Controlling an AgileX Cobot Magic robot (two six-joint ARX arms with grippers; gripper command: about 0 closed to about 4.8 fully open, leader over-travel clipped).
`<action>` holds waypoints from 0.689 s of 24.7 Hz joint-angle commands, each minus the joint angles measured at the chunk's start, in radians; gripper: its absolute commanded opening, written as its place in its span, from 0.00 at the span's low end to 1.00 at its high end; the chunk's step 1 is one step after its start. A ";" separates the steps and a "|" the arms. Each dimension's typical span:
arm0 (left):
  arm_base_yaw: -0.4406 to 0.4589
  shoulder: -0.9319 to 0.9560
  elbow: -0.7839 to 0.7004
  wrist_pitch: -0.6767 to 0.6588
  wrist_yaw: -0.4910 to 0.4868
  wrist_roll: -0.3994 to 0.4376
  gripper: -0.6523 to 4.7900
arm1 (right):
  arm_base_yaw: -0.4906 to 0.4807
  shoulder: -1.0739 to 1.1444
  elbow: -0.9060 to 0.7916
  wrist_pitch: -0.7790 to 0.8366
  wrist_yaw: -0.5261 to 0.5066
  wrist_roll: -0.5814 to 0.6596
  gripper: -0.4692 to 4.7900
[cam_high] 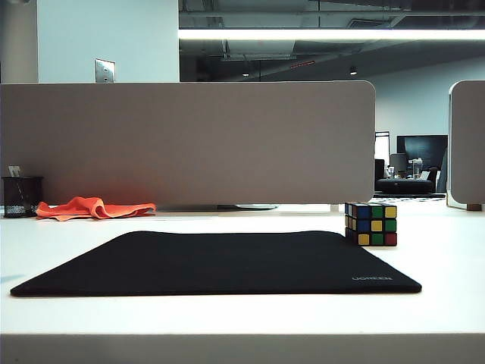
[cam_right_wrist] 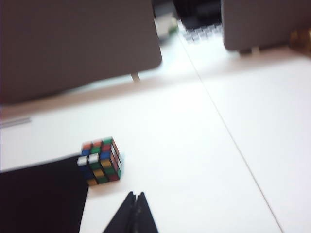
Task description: Pick up the cube on the right side of the mouse pad, then place it in the center of the mouse pad.
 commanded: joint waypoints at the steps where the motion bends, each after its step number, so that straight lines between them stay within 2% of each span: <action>1: -0.019 0.046 0.007 0.024 0.043 -0.005 0.11 | 0.002 0.111 0.109 -0.031 -0.006 -0.034 0.08; 3: -0.031 0.060 0.007 0.024 0.040 -0.003 0.14 | 0.002 0.170 0.177 -0.080 -0.005 -0.035 0.08; 5: -0.043 0.068 0.007 0.024 0.040 -0.003 0.24 | 0.002 0.251 0.267 -0.142 -0.005 -0.058 0.08; 8: -0.048 0.079 0.007 0.024 0.040 -0.003 0.31 | 0.009 0.360 0.390 -0.216 -0.005 -0.071 0.08; 12: -0.048 0.101 0.007 0.031 0.024 -0.003 0.47 | 0.058 0.476 0.528 -0.256 -0.005 -0.119 0.08; 14: -0.048 0.106 0.007 0.039 0.024 -0.003 0.50 | 0.092 0.545 0.586 -0.264 -0.005 -0.141 0.10; 15: -0.048 0.112 0.007 0.045 0.026 -0.006 0.54 | 0.119 0.597 0.626 -0.275 -0.005 -0.153 0.25; 17: -0.048 0.113 0.008 0.046 0.025 -0.014 0.60 | 0.152 0.673 0.678 -0.286 -0.005 -0.163 0.68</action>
